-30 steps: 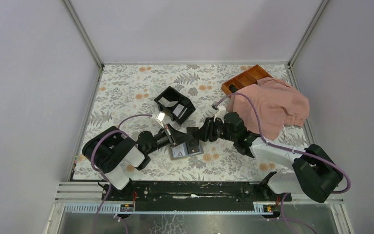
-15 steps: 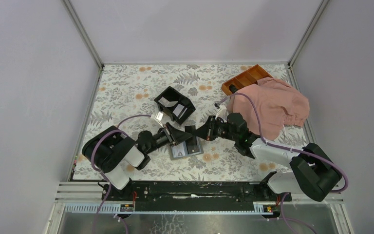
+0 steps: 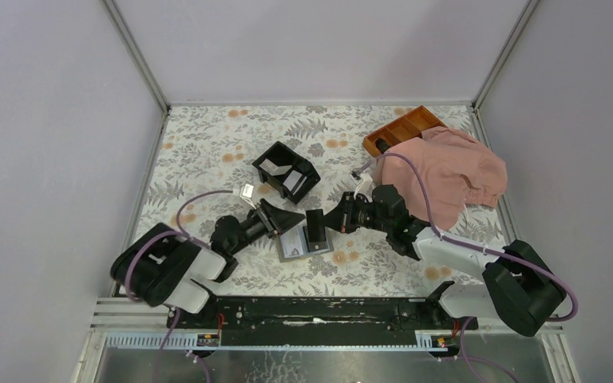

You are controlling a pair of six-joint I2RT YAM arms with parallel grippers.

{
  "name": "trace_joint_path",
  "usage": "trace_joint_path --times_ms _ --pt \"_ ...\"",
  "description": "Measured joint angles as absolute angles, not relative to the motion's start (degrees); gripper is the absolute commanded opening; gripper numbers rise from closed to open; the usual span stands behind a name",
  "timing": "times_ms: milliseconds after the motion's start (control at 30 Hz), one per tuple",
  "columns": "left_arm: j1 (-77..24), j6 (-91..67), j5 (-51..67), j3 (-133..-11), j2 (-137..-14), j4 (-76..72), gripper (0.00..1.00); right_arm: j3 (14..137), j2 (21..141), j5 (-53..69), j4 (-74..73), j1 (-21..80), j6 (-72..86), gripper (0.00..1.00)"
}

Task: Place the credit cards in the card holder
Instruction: Pick up the credit card from the storage box, then turn over the card slot in the card holder.

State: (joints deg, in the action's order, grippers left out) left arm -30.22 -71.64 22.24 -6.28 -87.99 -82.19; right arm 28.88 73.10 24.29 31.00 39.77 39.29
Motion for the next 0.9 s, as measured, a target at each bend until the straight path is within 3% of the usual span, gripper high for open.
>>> trace_joint_path --times_ms 200,367,633,900 --pt "-30.06 -65.12 15.35 -6.92 -70.61 -61.23 0.53 31.66 71.61 20.12 22.90 39.79 35.92 0.00" --pt "-30.46 -59.09 9.43 -8.64 -59.16 -42.37 0.41 35.42 72.79 16.34 16.40 39.81 32.86 0.00" --pt "-31.51 -53.93 6.33 -8.97 -55.40 -26.15 0.29 37.98 77.25 11.92 9.80 39.81 29.80 0.00" --pt "-31.90 -52.40 5.37 -8.19 -54.17 -21.71 0.20 40.91 80.23 9.87 6.28 39.81 27.83 0.00"
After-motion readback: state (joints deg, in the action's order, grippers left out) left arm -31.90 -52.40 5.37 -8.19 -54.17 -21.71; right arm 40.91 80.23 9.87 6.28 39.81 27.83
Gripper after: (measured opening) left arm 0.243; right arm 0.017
